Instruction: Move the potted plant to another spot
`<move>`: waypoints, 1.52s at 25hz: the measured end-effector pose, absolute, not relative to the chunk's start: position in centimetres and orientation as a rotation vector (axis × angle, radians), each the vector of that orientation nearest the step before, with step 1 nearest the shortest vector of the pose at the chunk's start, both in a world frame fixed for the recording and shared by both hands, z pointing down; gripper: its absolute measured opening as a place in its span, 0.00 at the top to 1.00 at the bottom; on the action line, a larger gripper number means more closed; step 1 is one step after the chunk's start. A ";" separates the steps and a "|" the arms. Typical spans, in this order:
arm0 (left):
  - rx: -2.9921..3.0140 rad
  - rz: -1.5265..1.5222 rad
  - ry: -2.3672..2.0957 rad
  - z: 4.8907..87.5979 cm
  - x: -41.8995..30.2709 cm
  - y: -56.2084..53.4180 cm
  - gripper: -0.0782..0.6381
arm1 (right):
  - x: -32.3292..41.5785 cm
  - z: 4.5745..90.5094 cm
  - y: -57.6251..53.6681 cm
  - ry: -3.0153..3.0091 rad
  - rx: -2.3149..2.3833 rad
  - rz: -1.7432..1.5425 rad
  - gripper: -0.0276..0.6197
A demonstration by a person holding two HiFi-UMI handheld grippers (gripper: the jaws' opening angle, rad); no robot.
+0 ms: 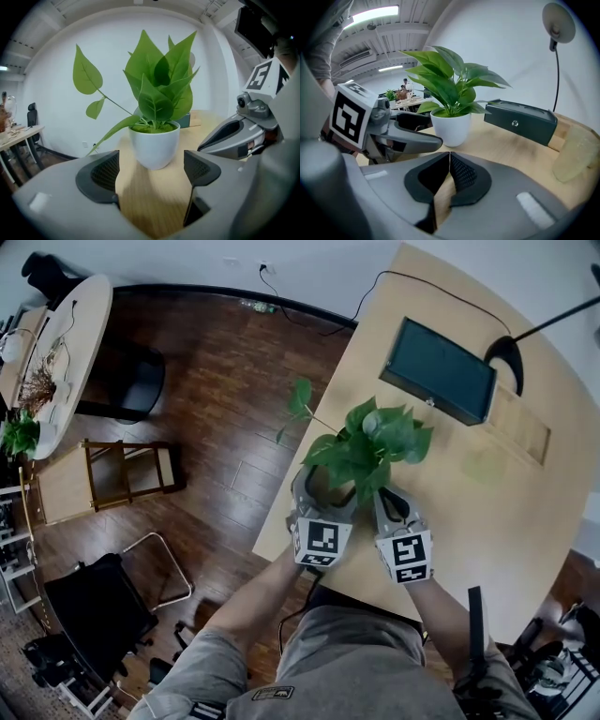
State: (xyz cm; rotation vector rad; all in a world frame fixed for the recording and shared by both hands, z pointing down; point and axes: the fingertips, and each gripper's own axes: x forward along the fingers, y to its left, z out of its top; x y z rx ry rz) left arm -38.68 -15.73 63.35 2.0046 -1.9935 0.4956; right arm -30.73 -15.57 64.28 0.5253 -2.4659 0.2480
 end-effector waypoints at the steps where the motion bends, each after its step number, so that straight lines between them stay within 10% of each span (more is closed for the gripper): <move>1: 2.019 0.508 -1.985 63.3 -38.8 -16.3 0.28 | -30.6 64.3 -15.7 -2.463 0.527 0.247 0.94; 11: 2.186 0.565 -1.891 62.6 -37.9 -20.3 0.16 | -29.2 64.0 -16.8 -2.446 0.556 0.238 0.94; 38: 2.254 0.566 -1.835 61.7 -36.9 -21.4 0.22 | -27.9 63.7 -16.2 -2.434 0.564 0.228 0.94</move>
